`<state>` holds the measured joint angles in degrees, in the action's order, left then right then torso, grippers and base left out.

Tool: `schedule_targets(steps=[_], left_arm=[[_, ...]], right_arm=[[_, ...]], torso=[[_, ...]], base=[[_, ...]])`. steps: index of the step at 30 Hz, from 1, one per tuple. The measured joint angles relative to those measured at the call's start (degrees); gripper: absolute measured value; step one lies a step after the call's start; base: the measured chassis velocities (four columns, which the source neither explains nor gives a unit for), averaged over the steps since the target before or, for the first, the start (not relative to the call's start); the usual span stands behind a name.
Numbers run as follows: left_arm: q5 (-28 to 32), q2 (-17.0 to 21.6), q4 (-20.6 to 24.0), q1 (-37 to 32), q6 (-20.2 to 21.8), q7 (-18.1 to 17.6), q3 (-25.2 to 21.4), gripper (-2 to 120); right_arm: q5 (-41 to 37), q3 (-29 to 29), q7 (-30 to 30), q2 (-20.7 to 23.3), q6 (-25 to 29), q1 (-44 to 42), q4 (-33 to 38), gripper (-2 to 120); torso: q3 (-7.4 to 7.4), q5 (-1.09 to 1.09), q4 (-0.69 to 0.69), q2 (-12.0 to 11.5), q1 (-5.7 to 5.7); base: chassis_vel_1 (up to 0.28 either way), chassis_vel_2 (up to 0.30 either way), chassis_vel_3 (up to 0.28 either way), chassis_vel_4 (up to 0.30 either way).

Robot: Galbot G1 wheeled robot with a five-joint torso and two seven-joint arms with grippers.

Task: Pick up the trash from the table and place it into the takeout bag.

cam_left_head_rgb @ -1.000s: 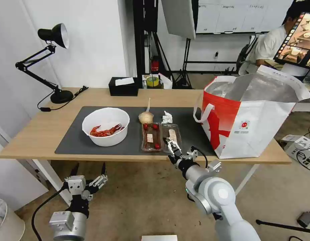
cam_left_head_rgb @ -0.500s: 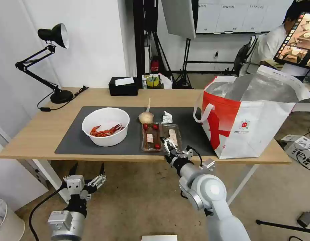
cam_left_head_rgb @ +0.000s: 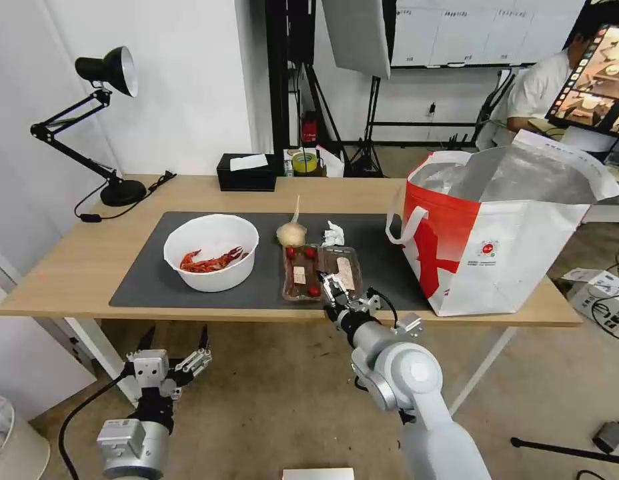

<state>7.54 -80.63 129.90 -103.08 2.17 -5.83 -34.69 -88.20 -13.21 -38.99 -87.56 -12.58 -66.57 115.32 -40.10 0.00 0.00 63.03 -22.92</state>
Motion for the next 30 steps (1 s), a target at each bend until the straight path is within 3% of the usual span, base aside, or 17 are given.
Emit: schedule_targets(steps=[30], left_arm=[[-0.7, -0.9, 1.0, -0.9, -0.3, 0.0, 0.2, 100]], right_arm=[[-0.4, -1.6, -0.9, 0.5, 0.2, -1.3, 1.0, 100]], torso=[[0.00, 0.01, 0.02, 0.0, 0.00]], base=[[0.000, 0.000, 0.000, 0.000]])
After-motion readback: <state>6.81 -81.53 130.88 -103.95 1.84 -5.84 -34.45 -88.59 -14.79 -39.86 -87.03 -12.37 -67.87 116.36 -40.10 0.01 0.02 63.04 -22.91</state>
